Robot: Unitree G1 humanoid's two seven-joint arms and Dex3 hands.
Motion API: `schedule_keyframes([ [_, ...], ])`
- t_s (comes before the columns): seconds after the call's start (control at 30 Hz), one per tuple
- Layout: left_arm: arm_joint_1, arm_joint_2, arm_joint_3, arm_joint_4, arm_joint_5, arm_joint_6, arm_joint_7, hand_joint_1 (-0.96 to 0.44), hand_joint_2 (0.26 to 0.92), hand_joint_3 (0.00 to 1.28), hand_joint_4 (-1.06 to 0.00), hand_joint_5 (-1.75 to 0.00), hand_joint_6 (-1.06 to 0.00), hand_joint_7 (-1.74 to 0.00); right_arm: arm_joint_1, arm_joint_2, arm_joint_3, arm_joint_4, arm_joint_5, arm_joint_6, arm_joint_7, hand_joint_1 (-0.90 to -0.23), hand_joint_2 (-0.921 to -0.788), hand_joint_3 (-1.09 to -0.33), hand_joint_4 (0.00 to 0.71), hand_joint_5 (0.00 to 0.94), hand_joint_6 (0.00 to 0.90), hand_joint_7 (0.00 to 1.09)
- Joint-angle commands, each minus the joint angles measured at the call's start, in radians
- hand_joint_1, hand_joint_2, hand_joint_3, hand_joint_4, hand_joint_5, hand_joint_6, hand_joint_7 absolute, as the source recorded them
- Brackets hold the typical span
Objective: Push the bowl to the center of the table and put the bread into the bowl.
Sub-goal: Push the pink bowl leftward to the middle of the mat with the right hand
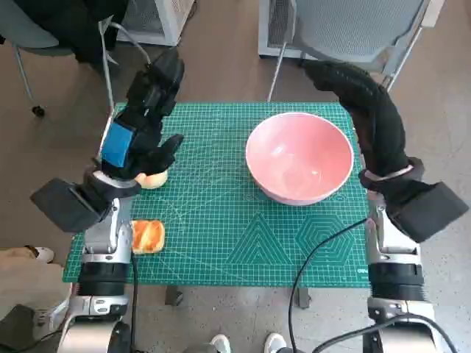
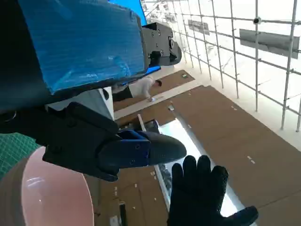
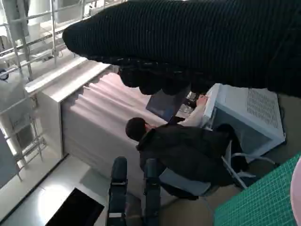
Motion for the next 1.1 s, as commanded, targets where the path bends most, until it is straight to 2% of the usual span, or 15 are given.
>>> schedule_keyframes([
  [0.03, -0.020, -0.002, -0.003, -0.010, -0.011, 0.005, -0.005, -0.72, 0.921, 0.43, -0.06, 0.00, -0.07, -0.26, 0.014, -0.003, 0.003, -0.005, -0.002, 0.011, 0.003, -0.768, -0.921, -0.862, 0.125, 0.006, -0.001, 0.42],
  [1.1, -0.017, -0.003, -0.008, -0.007, -0.013, 0.004, -0.001, -0.72, 0.921, 0.43, -0.06, 0.00, -0.09, -0.23, 0.027, -0.004, -0.002, -0.017, -0.001, 0.028, -0.002, -0.772, -0.921, -0.860, 0.127, 0.004, -0.001, 0.42],
])
